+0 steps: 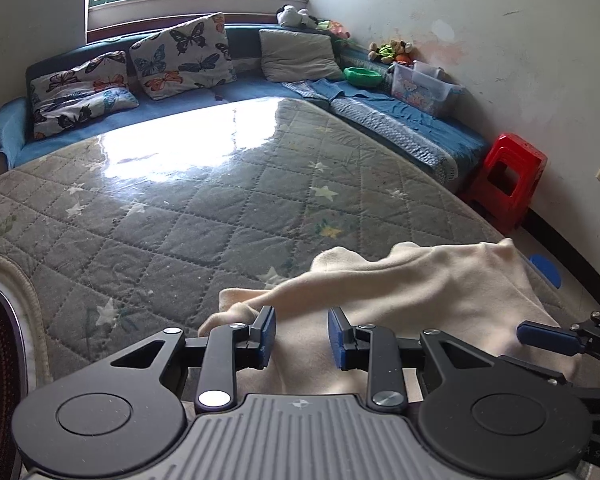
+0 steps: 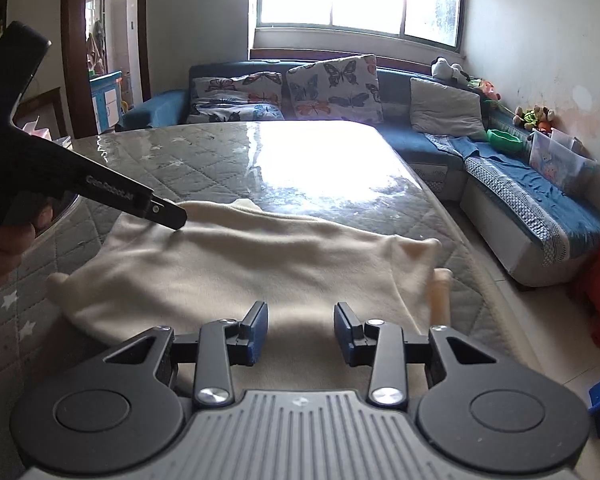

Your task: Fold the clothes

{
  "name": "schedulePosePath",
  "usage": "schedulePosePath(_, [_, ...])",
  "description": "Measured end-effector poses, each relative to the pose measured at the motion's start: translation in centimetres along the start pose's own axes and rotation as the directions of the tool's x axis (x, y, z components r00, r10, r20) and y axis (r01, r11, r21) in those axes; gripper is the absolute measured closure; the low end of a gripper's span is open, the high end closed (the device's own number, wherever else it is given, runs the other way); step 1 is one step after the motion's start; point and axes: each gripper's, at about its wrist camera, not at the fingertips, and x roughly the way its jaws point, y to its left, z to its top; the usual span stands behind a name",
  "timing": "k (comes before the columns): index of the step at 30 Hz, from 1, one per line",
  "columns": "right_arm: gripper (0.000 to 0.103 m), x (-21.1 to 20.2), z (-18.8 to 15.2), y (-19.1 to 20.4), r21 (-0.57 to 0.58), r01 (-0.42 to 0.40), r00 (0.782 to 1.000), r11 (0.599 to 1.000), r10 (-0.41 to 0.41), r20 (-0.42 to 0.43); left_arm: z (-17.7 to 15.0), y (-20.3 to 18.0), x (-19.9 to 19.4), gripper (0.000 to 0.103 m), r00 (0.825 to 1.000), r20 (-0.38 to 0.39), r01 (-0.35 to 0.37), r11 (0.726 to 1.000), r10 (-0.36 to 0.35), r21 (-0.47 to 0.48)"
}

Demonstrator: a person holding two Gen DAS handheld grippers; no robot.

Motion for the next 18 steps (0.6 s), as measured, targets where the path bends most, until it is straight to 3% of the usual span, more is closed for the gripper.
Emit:
schedulePosePath(9, [0.066,-2.1,-2.6,-1.7,0.035,0.020,0.999,0.999,-0.019,-0.039,-3.5,-1.7,-2.7,0.071,0.999,0.015,0.040,0.996,-0.041,0.074])
schedulePosePath(18, [0.066,-0.3,1.6,-4.3,0.094,0.023,0.999,0.995,-0.026,0.031,-4.9,-2.3,-3.0,0.069,0.999,0.022,0.036,0.997,-0.038,0.062])
